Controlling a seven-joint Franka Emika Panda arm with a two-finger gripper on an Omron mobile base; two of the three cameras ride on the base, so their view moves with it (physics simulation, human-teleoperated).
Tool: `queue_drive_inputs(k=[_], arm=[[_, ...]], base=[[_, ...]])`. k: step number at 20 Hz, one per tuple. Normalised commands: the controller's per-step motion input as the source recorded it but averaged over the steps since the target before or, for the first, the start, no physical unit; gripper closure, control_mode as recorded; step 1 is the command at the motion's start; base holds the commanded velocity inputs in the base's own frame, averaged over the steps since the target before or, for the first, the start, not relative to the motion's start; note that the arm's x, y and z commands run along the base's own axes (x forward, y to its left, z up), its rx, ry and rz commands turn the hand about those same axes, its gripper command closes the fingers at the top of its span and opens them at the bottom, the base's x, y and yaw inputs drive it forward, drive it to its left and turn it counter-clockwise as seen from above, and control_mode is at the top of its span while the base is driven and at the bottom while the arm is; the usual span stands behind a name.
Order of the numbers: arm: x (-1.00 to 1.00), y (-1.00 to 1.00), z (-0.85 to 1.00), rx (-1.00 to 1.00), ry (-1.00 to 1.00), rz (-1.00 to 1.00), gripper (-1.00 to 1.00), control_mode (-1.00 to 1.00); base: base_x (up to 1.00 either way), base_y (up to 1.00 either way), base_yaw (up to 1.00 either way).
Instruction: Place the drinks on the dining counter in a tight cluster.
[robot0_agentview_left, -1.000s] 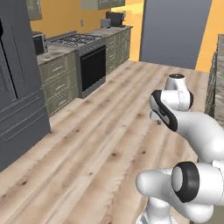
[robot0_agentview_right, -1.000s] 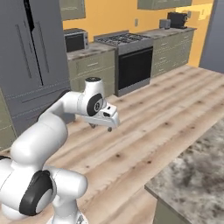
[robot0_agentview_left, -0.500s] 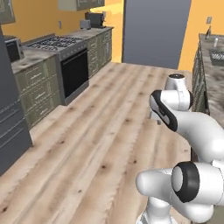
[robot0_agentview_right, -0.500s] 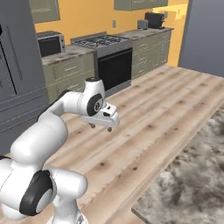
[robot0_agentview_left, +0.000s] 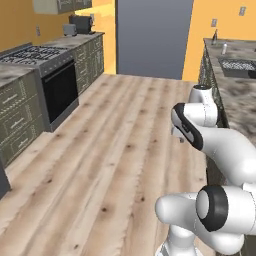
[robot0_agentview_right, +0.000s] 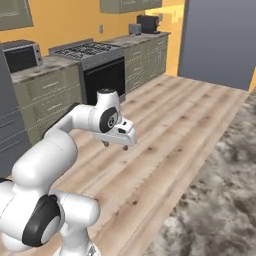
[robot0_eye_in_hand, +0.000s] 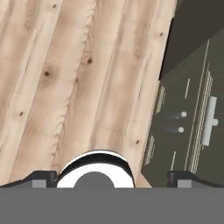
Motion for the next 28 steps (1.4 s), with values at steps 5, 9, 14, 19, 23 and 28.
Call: queue_drive_inputs(k=[5,9,14,19,23,28], arm=[[0.00,0.00,0.00,0.00,0.00,0.00,-1.00,1.00],[0.00,0.00,0.00,0.00,0.00,0.00,-1.00,1.00],[0.00,0.00,0.00,0.00,0.00,0.00,-1.00,1.00],[0.00,0.00,0.00,0.00,0.00,0.00,-1.00,1.00],[0.00,0.00,0.00,0.00,0.00,0.00,-1.00,1.00],[0.00,0.00,0.00,0.00,0.00,0.00,-1.00,1.00]], base=[[0.75,0.15,-0.26],[0.82,0.29,-0.22],[0.82,0.32,-0.23],[0.83,0.34,-0.22],[0.83,0.34,-0.23],[0.84,0.33,-0.22]])
